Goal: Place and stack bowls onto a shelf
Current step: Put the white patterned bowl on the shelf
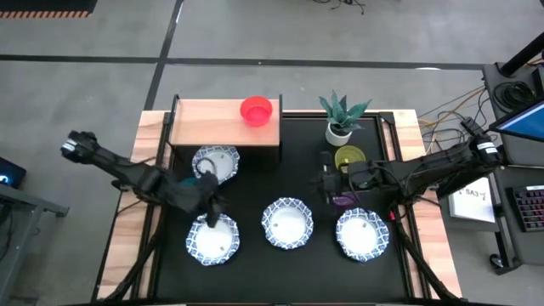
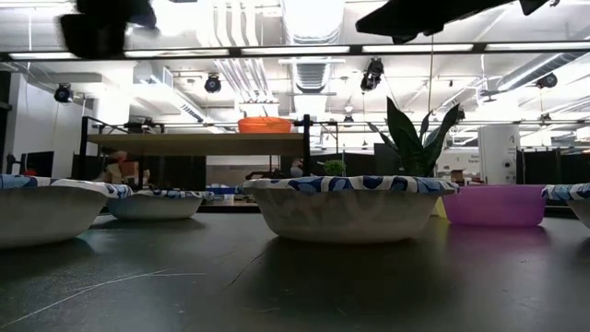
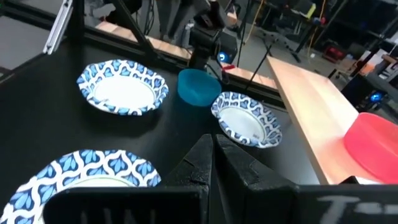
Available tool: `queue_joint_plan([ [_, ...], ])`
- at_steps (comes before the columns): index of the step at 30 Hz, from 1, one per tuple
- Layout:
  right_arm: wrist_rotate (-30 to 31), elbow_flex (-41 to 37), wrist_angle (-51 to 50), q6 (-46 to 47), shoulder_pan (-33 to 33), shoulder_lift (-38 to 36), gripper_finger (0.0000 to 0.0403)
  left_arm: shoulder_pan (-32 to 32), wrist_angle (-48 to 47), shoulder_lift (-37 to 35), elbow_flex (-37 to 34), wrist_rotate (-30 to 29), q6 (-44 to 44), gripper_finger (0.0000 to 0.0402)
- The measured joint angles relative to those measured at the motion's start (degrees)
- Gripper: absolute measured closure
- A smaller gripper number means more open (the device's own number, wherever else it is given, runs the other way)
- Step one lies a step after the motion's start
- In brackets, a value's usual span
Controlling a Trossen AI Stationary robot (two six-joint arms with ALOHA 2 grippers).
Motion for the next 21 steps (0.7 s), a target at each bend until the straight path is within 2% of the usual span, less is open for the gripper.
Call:
queue_joint_plan([
  [4, 0.0, 0.0, -1.1, -0.1, 0.0, 0.0, 0.0394, -1.7, -25.6, 9.0, 8.7, 0.3, -14.3, 0.0364],
  [8, 0.0, 0.0, -1.6, -0.1, 0.0, 0.3, 0.0394, -2.0, -41.9, 15.9, 12.2, 4.1, -23.8, 0.0364],
  [13, 0.0, 0.0, -1.5, -1.1, 0.0, 0.3, 0.0394, -2.0, -44.0, 19.5, 11.4, 7.1, -24.2, 0.0352],
  [18, 0.0, 0.0, -1.5, -1.1, 0.0, 0.3, 0.0394, -1.9, -42.4, 20.0, 9.9, 7.2, -23.4, 0.0304],
  [21, 0.0, 0.0, -1.5, -1.5, 0.0, 0.2, 0.0394, -1.9, -38.4, 20.0, 9.1, 5.4, -15.4, 0.0269],
])
